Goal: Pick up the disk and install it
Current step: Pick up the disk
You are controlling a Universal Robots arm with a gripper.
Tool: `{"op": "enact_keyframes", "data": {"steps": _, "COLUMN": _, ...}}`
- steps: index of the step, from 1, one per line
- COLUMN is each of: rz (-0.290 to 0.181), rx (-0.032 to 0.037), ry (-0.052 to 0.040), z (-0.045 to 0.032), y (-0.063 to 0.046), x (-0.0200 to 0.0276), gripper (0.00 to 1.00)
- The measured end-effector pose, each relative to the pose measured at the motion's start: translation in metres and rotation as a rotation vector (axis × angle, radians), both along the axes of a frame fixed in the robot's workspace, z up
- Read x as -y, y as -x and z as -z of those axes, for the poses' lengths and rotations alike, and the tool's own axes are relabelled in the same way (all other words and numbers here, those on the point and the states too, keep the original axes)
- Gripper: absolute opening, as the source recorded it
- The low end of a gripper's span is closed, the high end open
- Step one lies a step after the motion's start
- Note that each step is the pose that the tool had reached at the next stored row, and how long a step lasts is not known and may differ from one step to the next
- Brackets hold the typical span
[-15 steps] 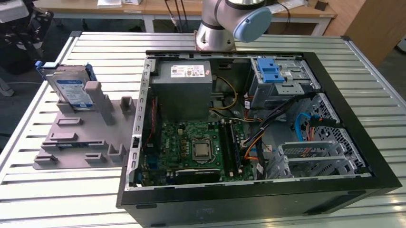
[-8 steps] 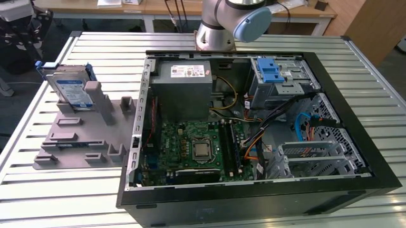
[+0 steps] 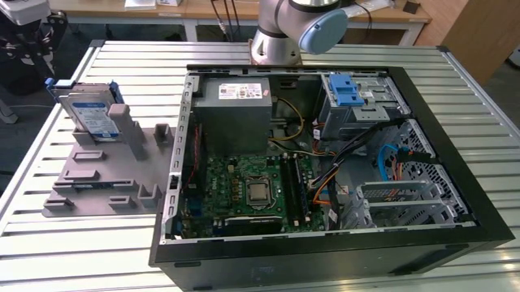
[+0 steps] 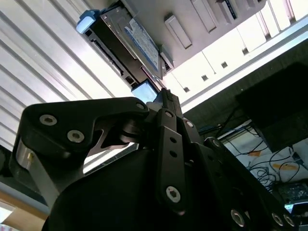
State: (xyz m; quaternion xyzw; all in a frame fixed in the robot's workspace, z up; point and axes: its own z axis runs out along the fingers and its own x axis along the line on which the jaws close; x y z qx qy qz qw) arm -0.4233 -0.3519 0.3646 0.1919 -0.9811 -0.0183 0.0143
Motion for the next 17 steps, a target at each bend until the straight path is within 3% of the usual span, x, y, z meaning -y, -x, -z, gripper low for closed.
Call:
{"op": "enact_keyframes", "data": {"steps": 9, "rz": -0.117, "rx": 0.0000, "ry": 0.0000, "z": 0.0000, "y": 0.0002, "x": 0.0000, "gripper": 0.11}}
{"op": "enact_keyframes", "data": {"steps": 17, "rz": -0.177, "rx": 0.0004, "ry": 0.0001, "z": 0.0001, "y": 0.0008, "x": 0.0000, "gripper": 0.11}}
